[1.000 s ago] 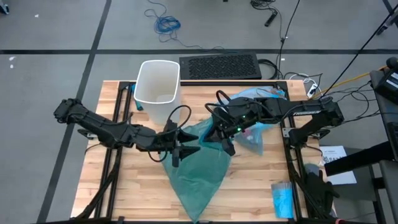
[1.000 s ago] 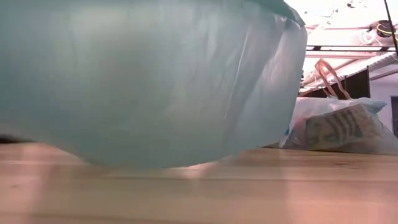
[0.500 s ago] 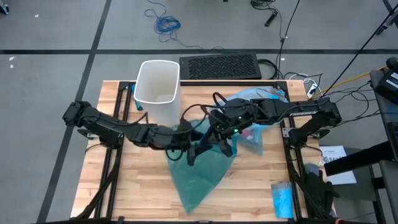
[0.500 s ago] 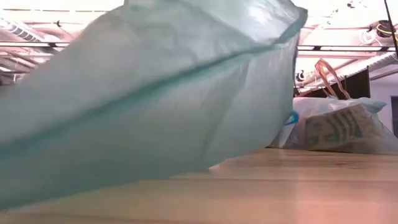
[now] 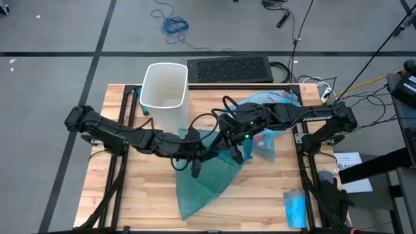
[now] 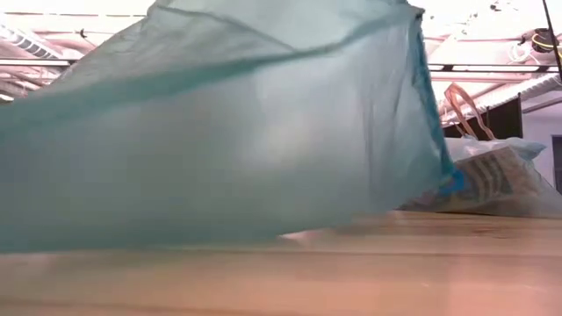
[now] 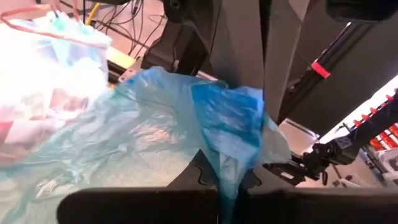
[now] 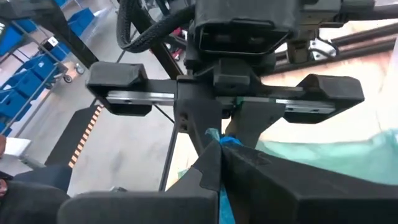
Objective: Place trash/remove bag and relplace
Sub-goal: Insert the blue trash bag into the white trash bin
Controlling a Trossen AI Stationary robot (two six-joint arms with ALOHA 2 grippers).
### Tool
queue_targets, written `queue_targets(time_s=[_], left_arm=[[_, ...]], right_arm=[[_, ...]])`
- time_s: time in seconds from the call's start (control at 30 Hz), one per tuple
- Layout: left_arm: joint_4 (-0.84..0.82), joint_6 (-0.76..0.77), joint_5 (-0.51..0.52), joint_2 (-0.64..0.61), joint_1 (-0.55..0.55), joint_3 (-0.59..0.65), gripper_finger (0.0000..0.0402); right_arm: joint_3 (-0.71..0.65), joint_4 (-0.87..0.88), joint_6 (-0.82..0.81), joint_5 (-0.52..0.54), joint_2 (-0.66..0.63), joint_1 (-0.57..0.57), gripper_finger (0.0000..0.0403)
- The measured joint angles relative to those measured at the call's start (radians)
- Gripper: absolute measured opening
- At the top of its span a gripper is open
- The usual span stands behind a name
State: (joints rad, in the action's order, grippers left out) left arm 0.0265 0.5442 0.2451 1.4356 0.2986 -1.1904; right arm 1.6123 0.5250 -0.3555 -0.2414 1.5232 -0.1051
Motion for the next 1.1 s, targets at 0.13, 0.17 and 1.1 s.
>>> queue_targets(time_s=[0.13, 0.17, 1.1], left_arm=[[-0.011, -0.001, 0.0, -0.025, 0.005, 0.0, 0.0001], [-0.018, -0.001, 0.001, -0.03, 0.005, 0.0, 0.0001], [-0.146, -0.25, 0.054, -0.177, 0.016, -0.2, 0.0]], right_arm=[[0.0, -0.008, 0.028, 0.0, -0.027, 0.0, 0.0034], [0.0, -0.008, 0.035, 0.0, -0.033, 0.0, 0.0046], [0.0, 0.151, -0.011, 0.146, -0.225, -0.021, 0.0187]])
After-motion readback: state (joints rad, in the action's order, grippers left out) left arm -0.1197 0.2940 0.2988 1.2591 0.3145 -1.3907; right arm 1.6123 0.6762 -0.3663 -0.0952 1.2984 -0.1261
